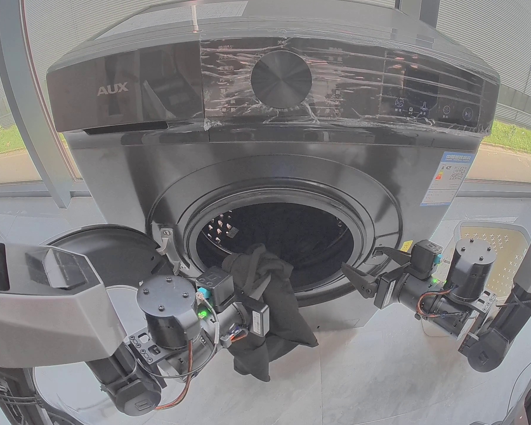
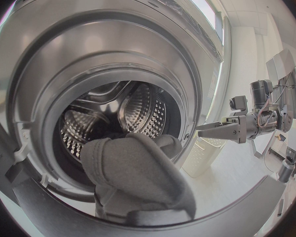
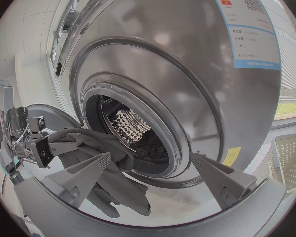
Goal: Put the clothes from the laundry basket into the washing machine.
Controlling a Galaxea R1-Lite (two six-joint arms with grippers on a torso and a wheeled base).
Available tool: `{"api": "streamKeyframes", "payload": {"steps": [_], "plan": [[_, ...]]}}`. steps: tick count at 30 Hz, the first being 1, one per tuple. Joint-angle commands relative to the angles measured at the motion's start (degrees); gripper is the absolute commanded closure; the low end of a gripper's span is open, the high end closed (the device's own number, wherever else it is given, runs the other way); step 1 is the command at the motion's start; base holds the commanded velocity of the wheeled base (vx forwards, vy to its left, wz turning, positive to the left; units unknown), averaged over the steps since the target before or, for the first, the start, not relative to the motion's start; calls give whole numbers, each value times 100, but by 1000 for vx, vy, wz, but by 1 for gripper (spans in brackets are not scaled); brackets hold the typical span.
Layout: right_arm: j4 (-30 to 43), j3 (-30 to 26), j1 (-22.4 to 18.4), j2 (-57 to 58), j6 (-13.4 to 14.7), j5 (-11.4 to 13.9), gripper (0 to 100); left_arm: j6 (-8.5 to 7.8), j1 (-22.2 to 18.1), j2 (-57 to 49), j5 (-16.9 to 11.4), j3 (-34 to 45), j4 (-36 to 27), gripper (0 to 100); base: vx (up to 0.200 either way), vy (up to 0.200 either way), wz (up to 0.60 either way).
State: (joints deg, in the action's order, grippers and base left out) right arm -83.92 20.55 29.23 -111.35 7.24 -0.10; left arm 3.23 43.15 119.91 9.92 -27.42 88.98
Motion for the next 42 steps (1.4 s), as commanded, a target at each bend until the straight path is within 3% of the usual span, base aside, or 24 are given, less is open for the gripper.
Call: {"api": "streamKeyframes", "payload": {"steps": [1,3,10,15,17,21,42], "plan": [[-2,1,-5,43,-3,1,0,-209,26,481,-175,-572,14,100,0,0,0],[-2,-16,-5,52,-3,1,0,-262,35,692,-210,-853,5,100,0,0,0],[-2,-51,3,96,-12,1,0,-103,-44,1711,-377,-2330,-30,100,0,0,0],[-2,-60,3,87,-12,1,0,327,-106,2450,-263,-3463,-188,100,0,0,0],[7,-87,12,78,-12,1,0,380,-149,2626,-78,-3833,-293,100,0,0,0],[7,-139,118,43,-3,1,0,406,-255,2793,159,-4457,-715,100,0,0,0],[7,-148,250,26,14,1,0,459,-870,3918,265,-7726,-2737,100,0,0,0]]}}
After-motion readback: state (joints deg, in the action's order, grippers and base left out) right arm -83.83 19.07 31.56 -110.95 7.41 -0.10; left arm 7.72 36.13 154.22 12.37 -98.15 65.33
